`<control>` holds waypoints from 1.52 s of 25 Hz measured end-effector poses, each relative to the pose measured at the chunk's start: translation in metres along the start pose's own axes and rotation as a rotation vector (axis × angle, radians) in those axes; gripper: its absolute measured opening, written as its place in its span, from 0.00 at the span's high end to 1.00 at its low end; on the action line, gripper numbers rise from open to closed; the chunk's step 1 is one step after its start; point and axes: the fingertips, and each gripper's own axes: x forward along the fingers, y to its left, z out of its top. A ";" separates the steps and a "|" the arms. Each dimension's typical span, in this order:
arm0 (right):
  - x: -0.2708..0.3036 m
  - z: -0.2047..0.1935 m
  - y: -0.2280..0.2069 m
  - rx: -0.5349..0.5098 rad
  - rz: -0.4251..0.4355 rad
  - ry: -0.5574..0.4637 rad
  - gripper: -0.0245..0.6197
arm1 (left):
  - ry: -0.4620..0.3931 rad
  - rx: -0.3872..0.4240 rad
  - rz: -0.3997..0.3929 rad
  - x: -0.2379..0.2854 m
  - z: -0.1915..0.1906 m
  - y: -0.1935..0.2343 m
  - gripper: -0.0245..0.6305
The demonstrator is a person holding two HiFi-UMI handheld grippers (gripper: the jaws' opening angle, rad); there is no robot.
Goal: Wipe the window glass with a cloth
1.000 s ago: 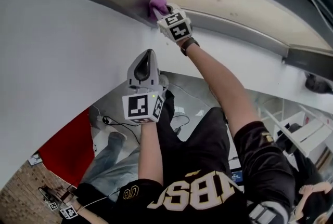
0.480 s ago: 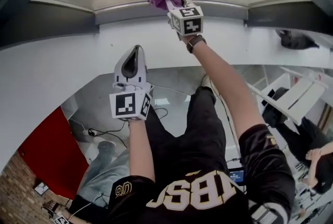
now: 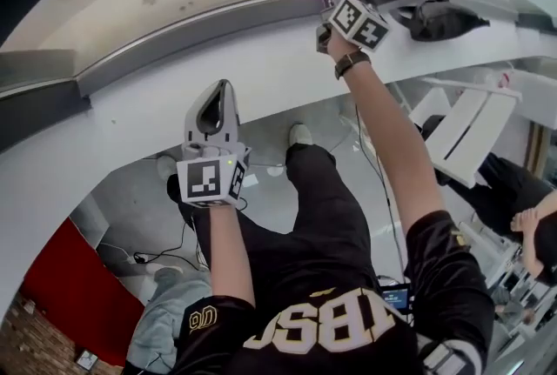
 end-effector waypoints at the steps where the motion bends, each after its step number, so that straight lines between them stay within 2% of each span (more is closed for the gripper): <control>1: 0.000 0.002 -0.009 0.008 -0.010 0.004 0.91 | -0.002 -0.001 0.000 0.003 -0.001 -0.002 0.93; 4: 0.000 -0.009 0.015 -0.023 0.050 0.027 0.90 | -0.004 0.002 0.010 0.000 -0.004 0.003 0.93; 8: 0.001 -0.049 0.097 -0.089 0.165 0.076 0.90 | 0.003 0.014 0.055 -0.029 0.006 0.038 0.93; 11: -0.004 -0.106 0.199 -0.202 0.309 0.154 0.90 | 0.009 0.032 0.121 -0.072 0.012 0.091 0.93; 14: -0.007 -0.176 0.317 -0.292 0.493 0.225 0.90 | 0.018 0.056 0.205 -0.115 0.016 0.156 0.93; 17: -0.009 -0.237 0.442 -0.374 0.694 0.251 0.90 | 0.023 0.087 0.301 -0.157 0.018 0.221 0.93; 19: -0.009 -0.277 0.515 -0.437 0.796 0.264 0.90 | 0.017 0.097 0.348 -0.184 0.019 0.258 0.93; 22: -0.005 -0.322 0.604 -0.518 0.896 0.263 0.90 | 0.006 0.100 0.391 -0.212 0.020 0.299 0.93; 25: 0.010 -0.357 0.653 -0.565 0.942 0.273 0.90 | 0.008 0.109 0.400 -0.221 0.015 0.325 0.93; 28: 0.034 -0.373 0.664 -0.567 0.898 0.291 0.90 | 0.005 0.110 0.386 -0.220 0.012 0.334 0.93; 31: 0.048 -0.355 0.638 -0.515 0.819 0.284 0.90 | 0.012 0.117 0.366 -0.216 0.004 0.326 0.93; 34: 0.060 -0.326 0.567 -0.480 0.724 0.274 0.90 | 0.019 0.096 0.336 -0.196 -0.004 0.303 0.93; 38: 0.072 -0.271 0.421 -0.471 0.552 0.256 0.90 | 0.021 0.074 0.222 -0.137 -0.014 0.240 0.93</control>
